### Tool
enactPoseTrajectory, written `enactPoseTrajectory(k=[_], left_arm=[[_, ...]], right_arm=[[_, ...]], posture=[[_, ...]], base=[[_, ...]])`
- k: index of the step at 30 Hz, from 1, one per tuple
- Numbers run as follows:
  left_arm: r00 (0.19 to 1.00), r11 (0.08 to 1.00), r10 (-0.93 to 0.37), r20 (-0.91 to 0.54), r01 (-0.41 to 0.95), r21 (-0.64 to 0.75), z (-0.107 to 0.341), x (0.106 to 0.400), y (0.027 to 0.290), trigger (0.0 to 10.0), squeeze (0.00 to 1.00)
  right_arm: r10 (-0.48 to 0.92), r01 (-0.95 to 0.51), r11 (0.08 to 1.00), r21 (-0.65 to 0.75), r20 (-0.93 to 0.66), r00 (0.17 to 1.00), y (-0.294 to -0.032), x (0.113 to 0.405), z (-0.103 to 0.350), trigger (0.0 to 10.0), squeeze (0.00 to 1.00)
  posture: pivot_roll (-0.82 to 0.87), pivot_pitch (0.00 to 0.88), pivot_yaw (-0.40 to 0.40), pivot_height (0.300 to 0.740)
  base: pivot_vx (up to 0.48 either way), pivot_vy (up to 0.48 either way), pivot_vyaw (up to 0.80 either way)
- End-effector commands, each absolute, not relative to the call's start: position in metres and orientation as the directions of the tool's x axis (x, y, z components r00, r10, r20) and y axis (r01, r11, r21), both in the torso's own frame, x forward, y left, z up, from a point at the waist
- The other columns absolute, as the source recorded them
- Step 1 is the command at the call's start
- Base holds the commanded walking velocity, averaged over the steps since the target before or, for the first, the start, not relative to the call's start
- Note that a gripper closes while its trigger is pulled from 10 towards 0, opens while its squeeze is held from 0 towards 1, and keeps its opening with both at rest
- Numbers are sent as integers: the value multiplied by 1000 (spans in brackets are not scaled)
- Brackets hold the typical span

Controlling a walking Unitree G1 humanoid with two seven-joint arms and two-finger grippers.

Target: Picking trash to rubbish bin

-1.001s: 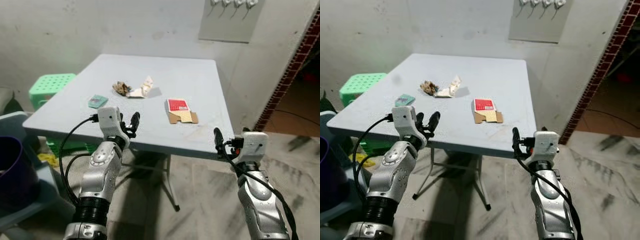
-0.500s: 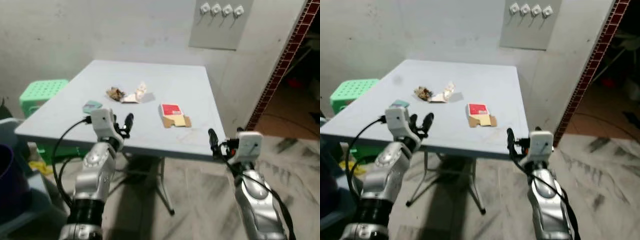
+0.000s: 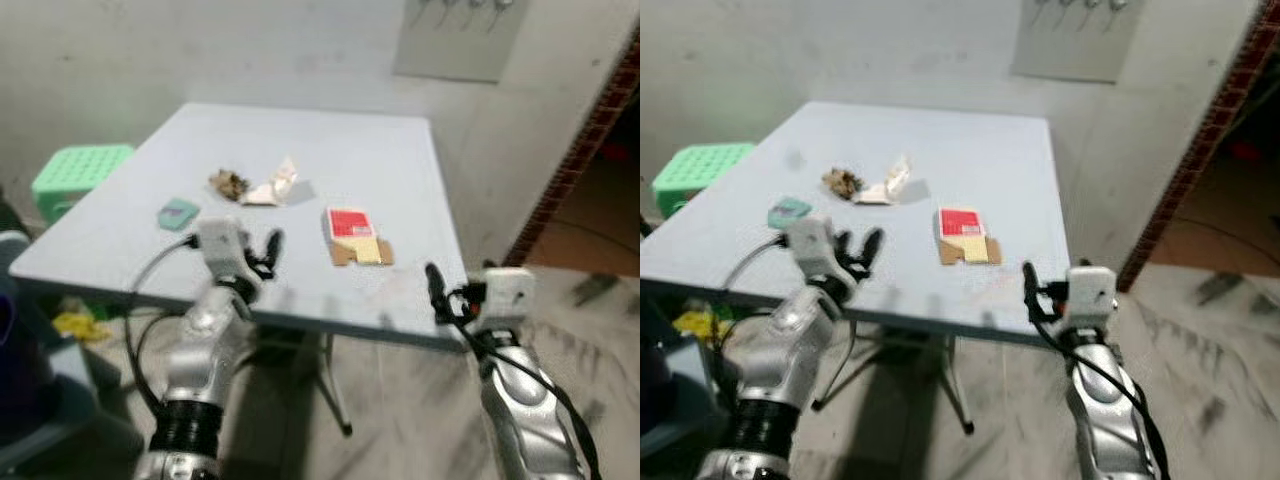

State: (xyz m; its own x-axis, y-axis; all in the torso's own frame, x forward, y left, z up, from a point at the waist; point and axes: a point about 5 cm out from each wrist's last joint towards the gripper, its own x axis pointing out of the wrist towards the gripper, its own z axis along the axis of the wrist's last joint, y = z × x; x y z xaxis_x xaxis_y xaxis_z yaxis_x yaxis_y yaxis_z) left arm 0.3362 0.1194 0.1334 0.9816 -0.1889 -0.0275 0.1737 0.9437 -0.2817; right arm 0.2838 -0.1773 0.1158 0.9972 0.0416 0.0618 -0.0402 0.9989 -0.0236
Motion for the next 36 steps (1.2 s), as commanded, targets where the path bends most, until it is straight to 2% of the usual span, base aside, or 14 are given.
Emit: enactPoseTrajectory(k=[1,26,36], left_arm=[[985,947,-174,-13,164,-275,138,337,126,10000,0],[988,954,-153,-17,143,-263,138,336,125,10000,0],[982,944,-190,-10,180,-277,139,334,124,10000,0]], right_arm=[[62,-61,998,-14,82,995,-172,285,122,10000,0],[90,-89,996,-12,71,993,-168,284,121,10000,0],[139,-138,990,-21,70,988,-166,283,121,10000,0]], posture=[[-55,0,-25,740],[-53,0,-27,740],[-50,0,-30,740]], base=[[259,0,0],[19,0,0],[0,0,0]])
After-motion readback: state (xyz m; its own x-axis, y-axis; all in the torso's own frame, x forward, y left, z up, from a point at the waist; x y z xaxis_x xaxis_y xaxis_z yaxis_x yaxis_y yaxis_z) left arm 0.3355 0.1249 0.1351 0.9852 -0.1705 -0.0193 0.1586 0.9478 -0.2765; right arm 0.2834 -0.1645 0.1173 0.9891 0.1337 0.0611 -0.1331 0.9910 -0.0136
